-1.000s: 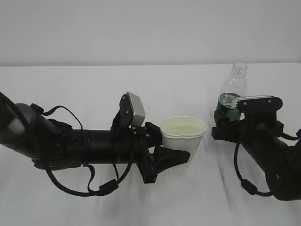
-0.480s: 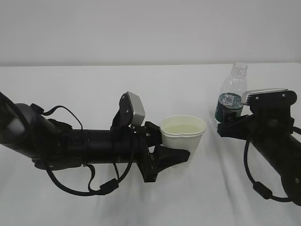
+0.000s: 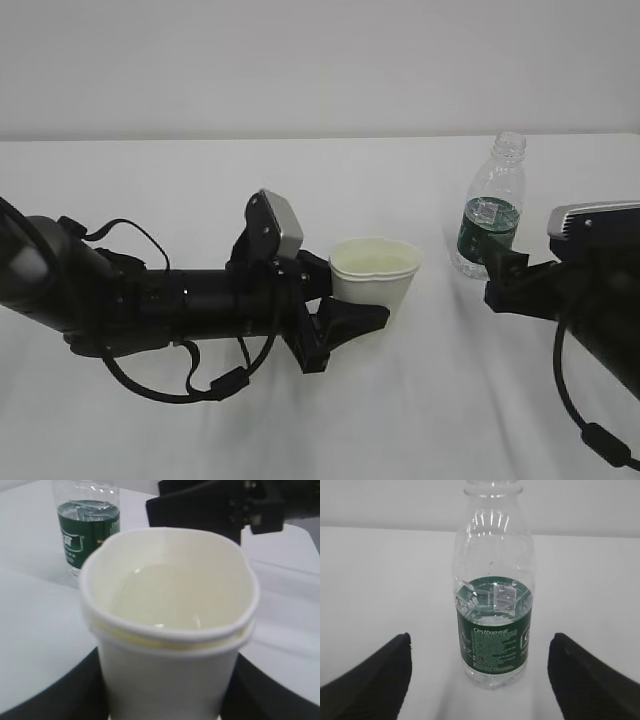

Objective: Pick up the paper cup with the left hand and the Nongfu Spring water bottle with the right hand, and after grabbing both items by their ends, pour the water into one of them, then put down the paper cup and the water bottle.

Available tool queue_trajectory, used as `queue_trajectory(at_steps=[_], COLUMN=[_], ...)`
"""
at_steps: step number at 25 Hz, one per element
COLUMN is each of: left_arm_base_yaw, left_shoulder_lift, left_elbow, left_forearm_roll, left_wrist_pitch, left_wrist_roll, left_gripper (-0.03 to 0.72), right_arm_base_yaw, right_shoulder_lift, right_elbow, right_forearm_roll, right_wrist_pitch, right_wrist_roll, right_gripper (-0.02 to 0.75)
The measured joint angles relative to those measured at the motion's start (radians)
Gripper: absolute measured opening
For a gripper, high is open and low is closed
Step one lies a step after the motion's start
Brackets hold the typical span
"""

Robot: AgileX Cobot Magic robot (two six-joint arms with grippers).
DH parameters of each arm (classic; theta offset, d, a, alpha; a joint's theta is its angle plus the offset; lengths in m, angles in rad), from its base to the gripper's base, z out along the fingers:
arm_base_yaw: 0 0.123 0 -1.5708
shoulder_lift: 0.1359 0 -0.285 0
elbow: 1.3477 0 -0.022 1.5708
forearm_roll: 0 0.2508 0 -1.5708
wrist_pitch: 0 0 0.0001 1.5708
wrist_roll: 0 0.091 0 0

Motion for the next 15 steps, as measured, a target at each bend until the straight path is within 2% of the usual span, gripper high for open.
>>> queue_trajectory(at_steps=[6, 15], left_arm_base_yaw=[0.066, 0.145], left_shoulder_lift=[-0.031, -0.038], left_elbow=[0.0, 0.0], left_forearm_roll=[-0.008, -0.008], left_wrist_pitch=[0.006, 0.006], left_wrist_roll=[0.001, 0.001], left_gripper=[0.412, 0.412], right_arm_base_yaw=[0.0, 0.0], right_shoulder_lift=[-0.062, -0.065], right_elbow=[0.057, 0.06], right_forearm_roll=[0.0, -0.008], right_wrist_pitch=[0.0, 0.0], right_wrist_roll=[0.004, 0.023], right_gripper=[0.622, 0.603])
